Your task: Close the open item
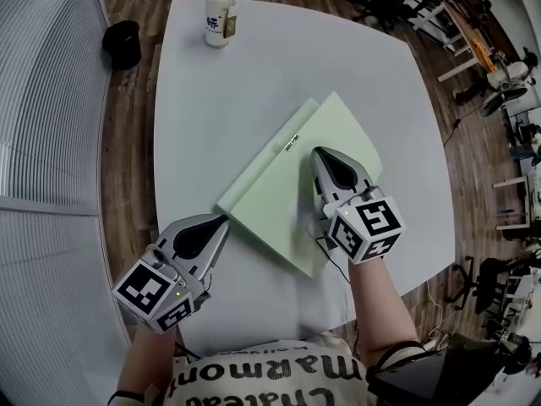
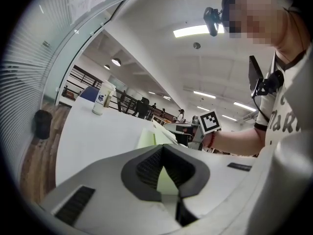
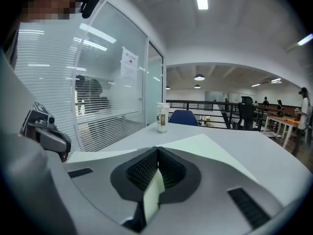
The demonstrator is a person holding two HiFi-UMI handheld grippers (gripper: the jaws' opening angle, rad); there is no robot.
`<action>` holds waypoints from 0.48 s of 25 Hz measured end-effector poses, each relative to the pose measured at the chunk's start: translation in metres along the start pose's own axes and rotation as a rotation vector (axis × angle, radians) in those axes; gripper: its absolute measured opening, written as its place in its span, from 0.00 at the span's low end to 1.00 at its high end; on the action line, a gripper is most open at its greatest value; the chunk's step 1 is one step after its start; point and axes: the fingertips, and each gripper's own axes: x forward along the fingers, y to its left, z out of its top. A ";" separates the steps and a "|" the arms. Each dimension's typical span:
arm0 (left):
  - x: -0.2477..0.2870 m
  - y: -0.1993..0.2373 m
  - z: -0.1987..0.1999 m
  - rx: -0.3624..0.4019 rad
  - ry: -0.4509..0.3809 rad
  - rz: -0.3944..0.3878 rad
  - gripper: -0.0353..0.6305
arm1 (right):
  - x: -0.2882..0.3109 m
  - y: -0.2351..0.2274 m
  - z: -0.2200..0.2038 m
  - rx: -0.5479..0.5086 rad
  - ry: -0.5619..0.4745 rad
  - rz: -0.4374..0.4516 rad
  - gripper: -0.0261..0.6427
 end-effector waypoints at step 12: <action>-0.006 0.003 0.005 -0.073 -0.073 0.013 0.04 | 0.020 0.006 -0.021 -0.056 0.137 0.010 0.04</action>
